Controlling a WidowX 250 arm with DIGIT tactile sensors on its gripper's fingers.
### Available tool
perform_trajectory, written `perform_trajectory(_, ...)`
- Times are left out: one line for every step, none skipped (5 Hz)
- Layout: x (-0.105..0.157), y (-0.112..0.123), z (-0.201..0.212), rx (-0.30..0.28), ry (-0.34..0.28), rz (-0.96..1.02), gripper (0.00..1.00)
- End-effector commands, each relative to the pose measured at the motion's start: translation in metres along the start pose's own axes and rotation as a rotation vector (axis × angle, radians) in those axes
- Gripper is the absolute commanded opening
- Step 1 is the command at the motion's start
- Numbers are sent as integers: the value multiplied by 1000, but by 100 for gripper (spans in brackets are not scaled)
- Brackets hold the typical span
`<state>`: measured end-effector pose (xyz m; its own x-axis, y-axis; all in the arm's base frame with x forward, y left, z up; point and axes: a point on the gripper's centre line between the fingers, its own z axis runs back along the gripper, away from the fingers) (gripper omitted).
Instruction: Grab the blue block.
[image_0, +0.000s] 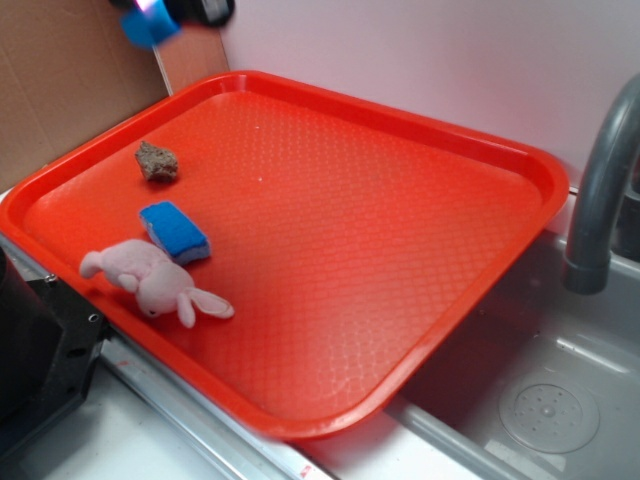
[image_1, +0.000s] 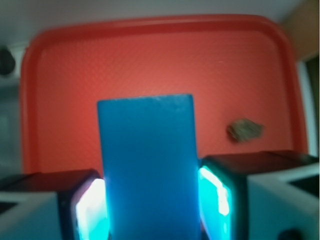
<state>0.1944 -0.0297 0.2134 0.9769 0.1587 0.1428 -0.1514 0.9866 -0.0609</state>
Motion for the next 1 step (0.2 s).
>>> perform_trajectory(13, -6, 40, 92, 19, 189, 0)
